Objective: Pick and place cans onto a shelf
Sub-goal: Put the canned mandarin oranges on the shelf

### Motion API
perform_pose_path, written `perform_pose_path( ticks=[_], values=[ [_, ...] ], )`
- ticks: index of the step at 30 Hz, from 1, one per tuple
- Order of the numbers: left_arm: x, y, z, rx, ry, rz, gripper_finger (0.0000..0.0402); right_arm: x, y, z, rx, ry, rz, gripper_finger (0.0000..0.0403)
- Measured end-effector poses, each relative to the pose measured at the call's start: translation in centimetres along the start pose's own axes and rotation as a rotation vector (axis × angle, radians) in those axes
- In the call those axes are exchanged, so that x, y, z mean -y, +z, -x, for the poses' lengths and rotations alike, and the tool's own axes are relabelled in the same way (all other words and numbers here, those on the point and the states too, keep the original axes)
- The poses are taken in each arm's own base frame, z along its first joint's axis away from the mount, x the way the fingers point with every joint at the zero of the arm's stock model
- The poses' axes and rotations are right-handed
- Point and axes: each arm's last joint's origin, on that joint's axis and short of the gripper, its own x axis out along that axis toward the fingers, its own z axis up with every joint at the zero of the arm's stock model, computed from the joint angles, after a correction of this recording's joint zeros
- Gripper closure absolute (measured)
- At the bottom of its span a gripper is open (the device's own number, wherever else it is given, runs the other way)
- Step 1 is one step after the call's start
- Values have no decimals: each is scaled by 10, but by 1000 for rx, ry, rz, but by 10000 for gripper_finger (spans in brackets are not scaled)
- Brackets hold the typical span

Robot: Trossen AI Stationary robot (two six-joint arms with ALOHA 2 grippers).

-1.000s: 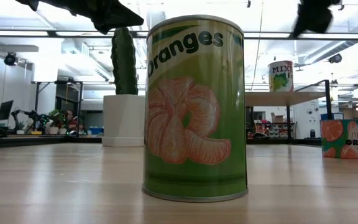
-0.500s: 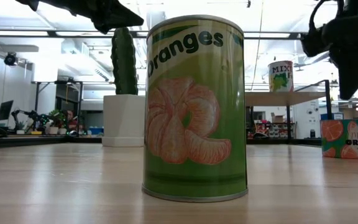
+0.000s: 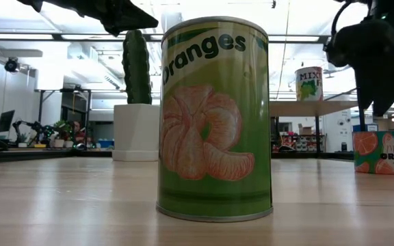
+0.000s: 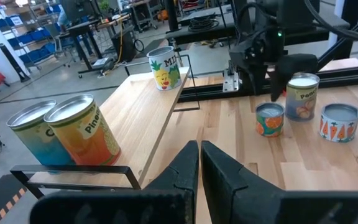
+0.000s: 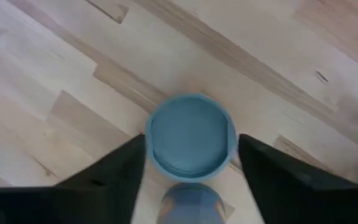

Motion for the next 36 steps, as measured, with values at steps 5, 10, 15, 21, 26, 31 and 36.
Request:
perform_pose_path(
  ticks=[5,10,15,21,26,31,36],
  values=[
    [0,0,0,3,1,-11,400,-11,3,-6,-15,-36,7,77],
    [0,0,0,4,1,-13,400,-16,4,-13,-48,-84,-18,44],
    [0,0,0,4,1,-13,400,-18,3,-20,-72,-108,-25,43],
    [0,1,0,7,2,-12,400,-20,3,-25,-75,-119,-20,44],
    [0,1,0,6,2,-13,400,-21,3,-35,-91,-164,-13,44],
    [0,1,0,5,1,-13,400,-23,2,-47,-113,-219,18,49],
    [0,1,0,5,1,-13,400,-24,2,-54,-124,-243,34,90]
  ],
)
